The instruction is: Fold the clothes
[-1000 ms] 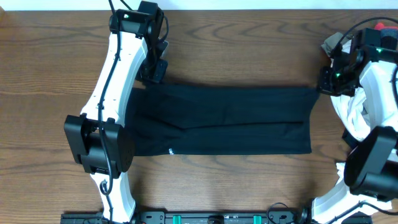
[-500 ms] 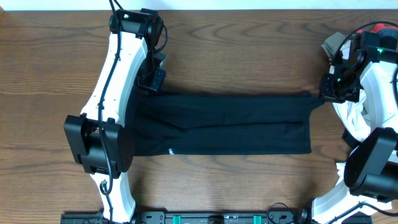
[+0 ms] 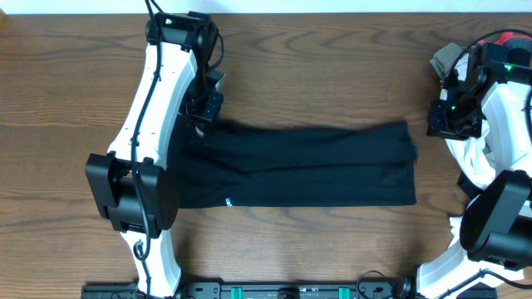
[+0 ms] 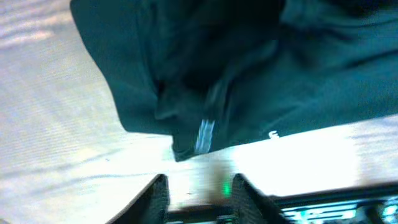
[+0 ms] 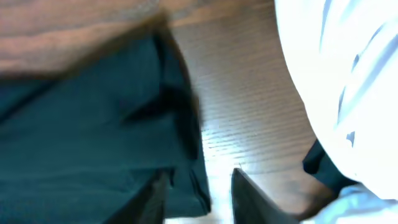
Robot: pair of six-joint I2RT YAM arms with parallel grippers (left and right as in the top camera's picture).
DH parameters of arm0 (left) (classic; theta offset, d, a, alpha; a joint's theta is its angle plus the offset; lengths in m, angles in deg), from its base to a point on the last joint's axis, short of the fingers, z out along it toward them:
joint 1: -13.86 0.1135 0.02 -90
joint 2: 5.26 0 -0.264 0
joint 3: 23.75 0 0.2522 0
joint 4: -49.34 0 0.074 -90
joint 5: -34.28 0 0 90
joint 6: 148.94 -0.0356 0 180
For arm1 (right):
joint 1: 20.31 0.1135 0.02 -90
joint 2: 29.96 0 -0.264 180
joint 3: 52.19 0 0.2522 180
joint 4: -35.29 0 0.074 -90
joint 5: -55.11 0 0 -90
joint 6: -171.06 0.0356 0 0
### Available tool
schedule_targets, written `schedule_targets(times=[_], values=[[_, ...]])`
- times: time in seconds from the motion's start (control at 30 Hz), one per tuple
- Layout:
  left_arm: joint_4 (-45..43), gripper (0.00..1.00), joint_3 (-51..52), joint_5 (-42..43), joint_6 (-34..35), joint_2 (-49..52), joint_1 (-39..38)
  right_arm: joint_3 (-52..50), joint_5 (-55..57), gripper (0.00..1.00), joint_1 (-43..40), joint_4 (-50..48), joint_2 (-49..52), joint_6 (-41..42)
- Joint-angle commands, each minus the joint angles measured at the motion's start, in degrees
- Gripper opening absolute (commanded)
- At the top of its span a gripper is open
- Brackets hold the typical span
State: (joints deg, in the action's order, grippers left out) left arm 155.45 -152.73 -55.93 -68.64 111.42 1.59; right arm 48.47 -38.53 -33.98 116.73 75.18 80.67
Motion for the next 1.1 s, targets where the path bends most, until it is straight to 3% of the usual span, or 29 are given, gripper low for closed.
schedule_targets(times=[0.0, 0.17, 0.4, 0.63, 0.83, 1.07], values=[[4.5, 0.5, -0.5, -2.9, 1.2, 0.1, 0.1, 0.4, 0.4, 0.42, -0.2, 0.7, -0.3, -0.6], [4.5, 0.58, -0.5, -3.9, 1.8, -0.2, 0.2, 0.4, 0.4, 0.48, -0.2, 1.5, -0.3, -0.6], [4.4, 0.63, -0.5, -5.5, 1.9, -0.6, 0.9, 0.4, -0.4, 0.56, -0.2, 2.1, -0.3, -0.3], [2.7, 0.64, -0.7, -5.4, 8.2, -7.8, 6.7, 0.4, -4.7, 0.86, -0.7, 2.4, -0.3, 5.1], [-0.1, 0.68, -0.6, -2.7, 13.5, -19.9, 14.3, -0.9, -10.8, 0.89, -3.7, 2.0, 0.6, 4.9], [-3.1, 0.68, -0.6, 4.3, 15.6, -31.5, 21.7, -10.4, -14.2, 0.95, -3.5, -3.9, 1.0, 1.3]])
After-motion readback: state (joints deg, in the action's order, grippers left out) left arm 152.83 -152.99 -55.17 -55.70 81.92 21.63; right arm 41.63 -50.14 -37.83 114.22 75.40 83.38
